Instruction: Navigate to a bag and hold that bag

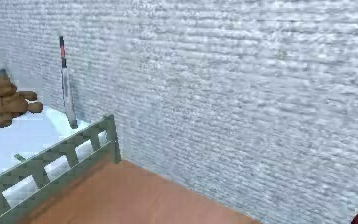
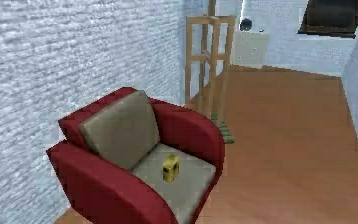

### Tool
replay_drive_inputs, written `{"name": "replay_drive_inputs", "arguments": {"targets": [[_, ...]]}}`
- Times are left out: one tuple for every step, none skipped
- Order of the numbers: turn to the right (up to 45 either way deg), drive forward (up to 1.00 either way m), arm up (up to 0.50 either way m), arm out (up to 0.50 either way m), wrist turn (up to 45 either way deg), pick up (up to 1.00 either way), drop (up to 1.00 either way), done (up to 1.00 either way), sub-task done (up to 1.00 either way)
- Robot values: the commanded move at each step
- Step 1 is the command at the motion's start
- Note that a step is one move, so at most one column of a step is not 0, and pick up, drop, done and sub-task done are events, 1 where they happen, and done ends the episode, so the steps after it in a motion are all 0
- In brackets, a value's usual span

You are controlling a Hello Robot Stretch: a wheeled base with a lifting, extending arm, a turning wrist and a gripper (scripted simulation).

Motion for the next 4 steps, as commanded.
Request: {"name": "replay_drive_inputs", "arguments": {"targets": [[-45.0,0.0,0.0,0.0,0.0,0.0,0.0,0.0,0.0],[-45.0,0.0,0.0,0.0,0.0,0.0,0.0,0.0,0.0],[-15.0,0.0,0.0,0.0,0.0,0.0,0.0,0.0,0.0],[0.0,0.05,0.0,0.0,0.0,0.0,0.0,0.0,0.0]]}}
